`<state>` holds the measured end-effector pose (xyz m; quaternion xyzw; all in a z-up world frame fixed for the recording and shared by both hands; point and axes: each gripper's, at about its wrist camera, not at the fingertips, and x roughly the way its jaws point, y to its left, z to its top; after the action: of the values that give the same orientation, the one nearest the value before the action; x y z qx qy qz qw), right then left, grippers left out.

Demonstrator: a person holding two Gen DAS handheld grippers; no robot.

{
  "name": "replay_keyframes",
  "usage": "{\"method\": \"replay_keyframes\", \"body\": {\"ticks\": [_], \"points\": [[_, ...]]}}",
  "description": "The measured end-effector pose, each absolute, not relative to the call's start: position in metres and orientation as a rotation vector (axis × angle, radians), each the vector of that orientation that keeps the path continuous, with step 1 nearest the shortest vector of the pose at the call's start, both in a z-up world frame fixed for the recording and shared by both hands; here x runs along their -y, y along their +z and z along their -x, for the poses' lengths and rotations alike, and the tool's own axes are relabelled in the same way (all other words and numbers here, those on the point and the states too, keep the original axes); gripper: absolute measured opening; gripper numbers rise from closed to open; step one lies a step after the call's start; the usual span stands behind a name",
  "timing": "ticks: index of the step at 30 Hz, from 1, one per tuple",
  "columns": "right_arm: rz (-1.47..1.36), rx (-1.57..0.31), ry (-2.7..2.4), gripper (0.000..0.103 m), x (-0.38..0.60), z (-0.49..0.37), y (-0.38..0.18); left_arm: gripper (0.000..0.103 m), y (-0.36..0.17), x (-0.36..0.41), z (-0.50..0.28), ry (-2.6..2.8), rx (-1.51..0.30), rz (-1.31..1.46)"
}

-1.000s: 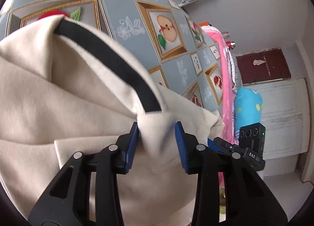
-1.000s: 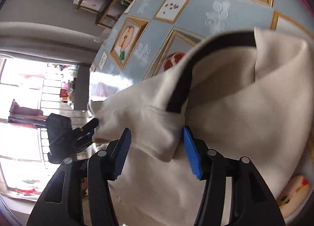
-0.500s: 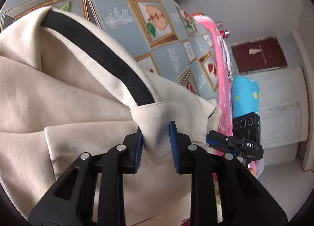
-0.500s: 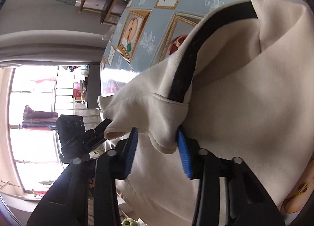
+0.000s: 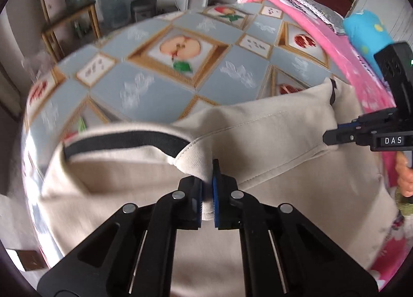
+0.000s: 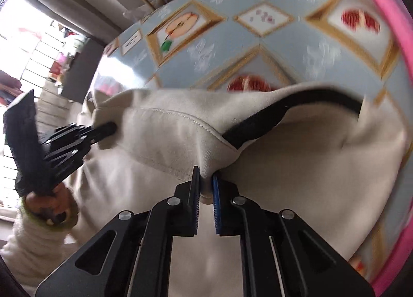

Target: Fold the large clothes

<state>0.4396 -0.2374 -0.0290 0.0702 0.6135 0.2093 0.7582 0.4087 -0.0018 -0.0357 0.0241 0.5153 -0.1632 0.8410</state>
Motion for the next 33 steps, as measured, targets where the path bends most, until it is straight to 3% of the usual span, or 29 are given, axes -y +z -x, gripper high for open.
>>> {"method": "replay_keyframes", "body": {"ticks": [7,17,20,22,24,30,33], "points": [[-0.098,-1.296,0.401,0.009,0.23,-0.481,-0.04,0.006,-0.042,0.017,-0.436,-0.295,-1.032,-0.172],[-0.017,-1.274,0.508,0.01,0.24,-0.451,-0.04,0.007,-0.042,0.013,-0.4,-0.391,-1.023,-0.19],[-0.058,-1.274,0.462,0.023,0.247,-0.45,-0.035,0.007,-0.044,0.009,-0.402,-0.394,-1.03,-0.156],[-0.068,-1.241,0.392,0.041,0.257,-0.444,-0.024,0.007,-0.044,0.008,-0.402,-0.399,-1.031,-0.146],[-0.092,-1.185,0.322,0.044,0.27,-0.438,-0.009,0.008,-0.044,0.007,-0.401,-0.405,-1.027,-0.145],[-0.198,-1.081,0.441,0.044,0.243,-0.438,0.016,0.008,-0.045,0.007,-0.4,-0.409,-1.022,-0.134],[-0.188,-1.101,0.567,0.033,0.2,-0.442,0.009,0.008,-0.044,0.002,-0.401,-0.417,-1.024,-0.098]]}}
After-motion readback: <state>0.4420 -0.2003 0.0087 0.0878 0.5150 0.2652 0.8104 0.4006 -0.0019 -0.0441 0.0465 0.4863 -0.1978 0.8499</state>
